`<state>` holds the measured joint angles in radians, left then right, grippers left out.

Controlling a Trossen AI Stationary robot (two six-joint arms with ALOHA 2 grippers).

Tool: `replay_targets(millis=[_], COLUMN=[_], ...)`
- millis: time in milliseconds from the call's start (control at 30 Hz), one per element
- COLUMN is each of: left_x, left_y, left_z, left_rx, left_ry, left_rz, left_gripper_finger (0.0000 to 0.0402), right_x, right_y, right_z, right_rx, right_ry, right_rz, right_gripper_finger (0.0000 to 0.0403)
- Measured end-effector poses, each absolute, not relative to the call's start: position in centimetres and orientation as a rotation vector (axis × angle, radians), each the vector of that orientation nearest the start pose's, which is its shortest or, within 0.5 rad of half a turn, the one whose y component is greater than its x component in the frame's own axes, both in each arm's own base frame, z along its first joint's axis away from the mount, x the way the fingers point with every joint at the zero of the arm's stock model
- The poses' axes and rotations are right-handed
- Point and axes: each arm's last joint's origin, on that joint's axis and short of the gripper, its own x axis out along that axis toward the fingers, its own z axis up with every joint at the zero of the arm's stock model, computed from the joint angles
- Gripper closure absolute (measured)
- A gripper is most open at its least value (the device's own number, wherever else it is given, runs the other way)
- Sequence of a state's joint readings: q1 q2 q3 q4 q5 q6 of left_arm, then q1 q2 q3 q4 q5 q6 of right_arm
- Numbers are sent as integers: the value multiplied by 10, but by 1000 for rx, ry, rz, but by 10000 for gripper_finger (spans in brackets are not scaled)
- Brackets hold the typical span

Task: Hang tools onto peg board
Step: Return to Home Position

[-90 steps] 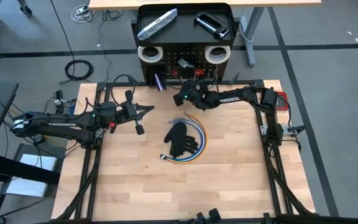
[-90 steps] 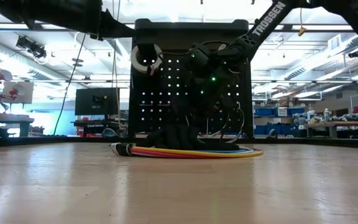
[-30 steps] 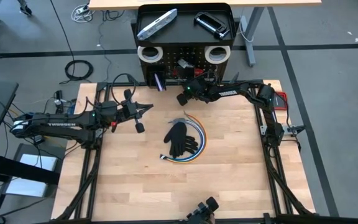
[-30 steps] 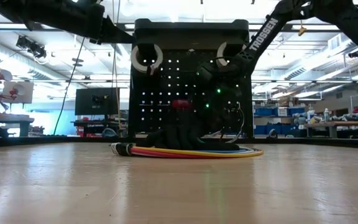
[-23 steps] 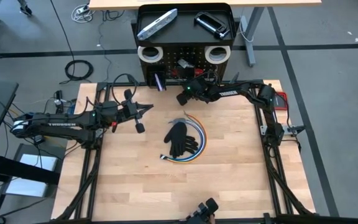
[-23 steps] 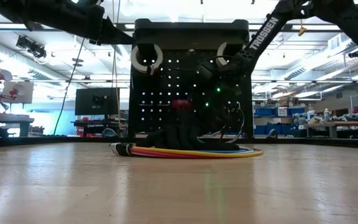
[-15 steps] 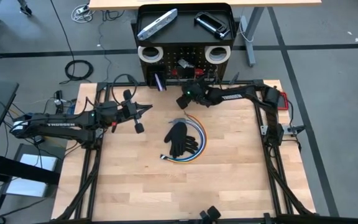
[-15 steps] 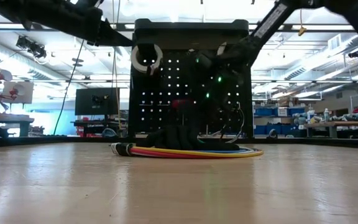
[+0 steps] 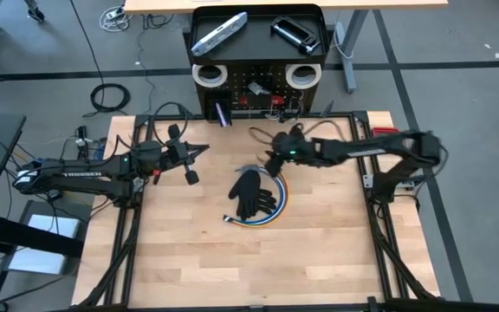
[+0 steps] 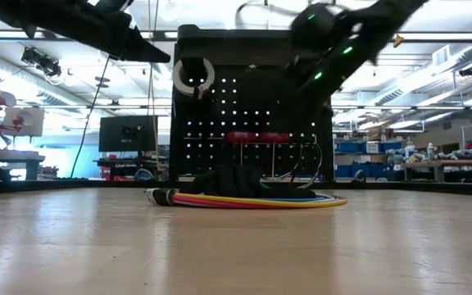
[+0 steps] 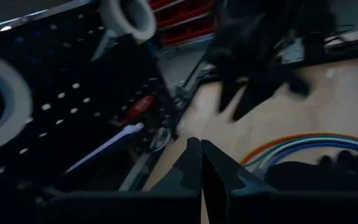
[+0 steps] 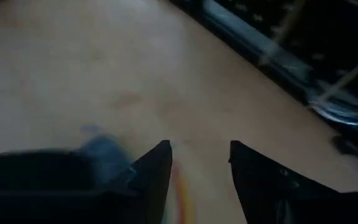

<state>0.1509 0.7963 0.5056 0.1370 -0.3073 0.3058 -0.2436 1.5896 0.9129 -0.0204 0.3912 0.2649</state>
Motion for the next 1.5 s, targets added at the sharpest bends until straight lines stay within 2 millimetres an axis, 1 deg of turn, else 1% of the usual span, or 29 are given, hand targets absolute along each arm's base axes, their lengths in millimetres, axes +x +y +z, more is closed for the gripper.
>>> replay_targets(millis=[100, 200, 300, 400, 500, 533, 600, 700, 800, 867, 933, 1000, 1100, 1167, 1233, 1400, 1500], left_x=[178, 178, 179, 179, 179, 179, 179, 178, 178, 177, 174, 167, 155, 146, 139, 125, 118], left_y=[37, 37, 37, 37, 37, 37, 36, 36, 35, 32, 28, 25, 21, 18, 16, 12, 11], left_z=[265, 264, 263, 262, 263, 263, 261, 259, 258, 255, 247, 237, 222, 212, 206, 193, 181], left_rx=[314, 315, 316, 317, 316, 306, 227, 154, 118, 106, 80, 39, -4, -21, -33, -56, -55], left_ry=[230, 235, 242, 248, 244, 243, 244, 250, 249, 242, 246, 235, 209, 195, 176, 133, 134], left_rz=[461, 461, 460, 457, 457, 457, 460, 459, 447, 398, 374, 383, 418, 417, 409, 384, 378], left_gripper_finger=[396, 396, 396, 396, 396, 396, 396, 396, 396, 396, 396, 396, 396, 396, 396, 396, 396], right_x=[288, 259, 228, 199, 174, 168, 157, 144, 134, 129, 125, 121, 118, 118, 117, 111, 105], right_y=[-76, -66, -59, -52, -46, -44, -41, -34, -26, -20, -15, -10, -2, 5, 14, 31, 36], right_z=[216, 228, 236, 235, 226, 222, 217, 218, 212, 208, 201, 194, 185, 184, 180, 183, 184], right_rx=[202, 158, 109, 79, 16, 5, -4, 13, -17, -44, -63, -77, -57, -35, -58, -122, -124], right_ry=[563, 494, 375, 263, 245, 253, 241, 153, 78, 23, -23, -31, -32, -29, 6, -27, -34], right_rz=[-549, -421, -368, -342, -325, -323, -319, -297, -255, -220, -184, -162, -153, -100, -53, 59, 114], right_gripper_finger=[239, 259, 291, 333, 379, 389, 393, 378, 370, 376, 388, 395, 392, 391, 394, 397, 396])
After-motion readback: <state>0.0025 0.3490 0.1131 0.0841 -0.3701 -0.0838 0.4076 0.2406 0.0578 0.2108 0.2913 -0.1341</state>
